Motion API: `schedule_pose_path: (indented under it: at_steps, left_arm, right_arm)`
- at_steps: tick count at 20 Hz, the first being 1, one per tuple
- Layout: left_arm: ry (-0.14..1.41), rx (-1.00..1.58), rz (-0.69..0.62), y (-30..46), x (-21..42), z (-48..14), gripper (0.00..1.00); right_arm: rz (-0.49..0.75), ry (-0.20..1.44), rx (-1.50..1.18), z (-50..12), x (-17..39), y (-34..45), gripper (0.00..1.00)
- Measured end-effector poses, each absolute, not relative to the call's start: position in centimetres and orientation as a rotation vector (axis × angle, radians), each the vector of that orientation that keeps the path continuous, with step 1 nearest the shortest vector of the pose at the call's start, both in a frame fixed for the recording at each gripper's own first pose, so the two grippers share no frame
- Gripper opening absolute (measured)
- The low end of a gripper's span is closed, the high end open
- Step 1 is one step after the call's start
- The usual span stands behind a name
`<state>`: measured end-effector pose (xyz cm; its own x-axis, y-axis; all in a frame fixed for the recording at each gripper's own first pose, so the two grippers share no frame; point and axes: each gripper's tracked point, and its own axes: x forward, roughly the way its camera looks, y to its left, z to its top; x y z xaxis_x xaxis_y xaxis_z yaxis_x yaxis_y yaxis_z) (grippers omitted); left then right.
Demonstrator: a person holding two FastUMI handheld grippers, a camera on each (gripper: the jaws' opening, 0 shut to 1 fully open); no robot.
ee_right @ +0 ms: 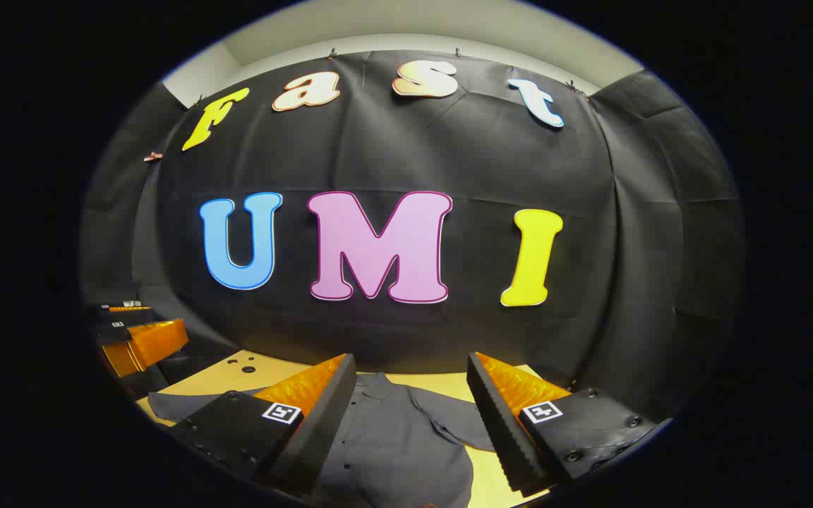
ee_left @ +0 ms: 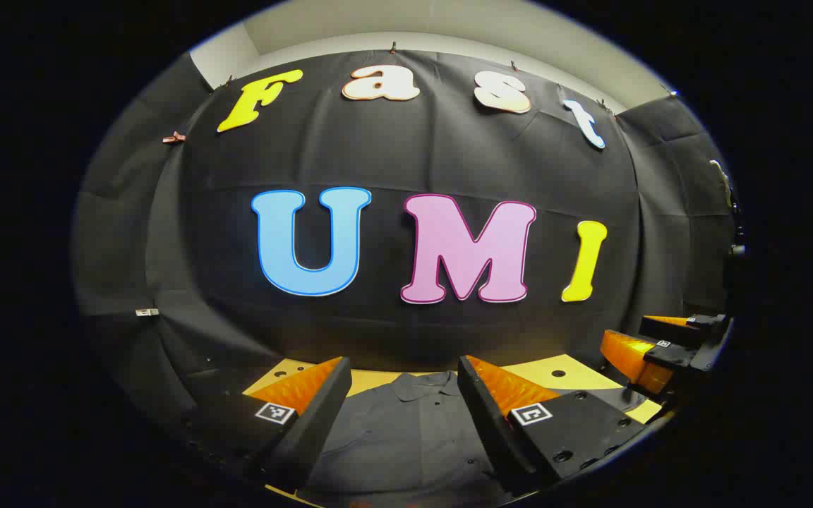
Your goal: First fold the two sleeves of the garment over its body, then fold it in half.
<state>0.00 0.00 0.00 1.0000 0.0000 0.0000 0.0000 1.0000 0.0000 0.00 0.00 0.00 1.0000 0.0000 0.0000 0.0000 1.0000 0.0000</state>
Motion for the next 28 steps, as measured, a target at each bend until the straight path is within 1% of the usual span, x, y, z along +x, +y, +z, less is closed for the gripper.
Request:
schedule_pose_path:
  at_steps: [4, 10, 17, 23, 28]
  left_arm:
    - [0.019, -0.018, -0.018, -0.1, 0.1, -0.7, 0.95]
    - [0.029, -0.03, -0.009, 0.3, 0.2, -1.4, 0.96]
    - [0.028, -0.015, -0.001, 0.7, 0.5, -1.5, 0.96]
    - [0.027, -0.001, 0.014, 1.5, 0.3, -1.5, 0.96]
    - [0.043, 0.007, 0.019, 1.7, 0.3, -1.8, 0.96]
  right_arm:
    - [0.009, 0.023, -0.004, -0.7, -0.5, 0.6, 0.98]
    - [0.034, 0.026, -0.014, -0.9, -0.4, 1.5, 0.98]
    - [0.008, 0.036, -0.01, -1.2, 0.5, 0.4, 0.98]
    - [-0.005, 0.06, -0.024, -2.0, 2.1, -1.0, 0.98]
    - [-0.015, 0.132, -0.027, -3.7, 3.9, -2.8, 0.98]
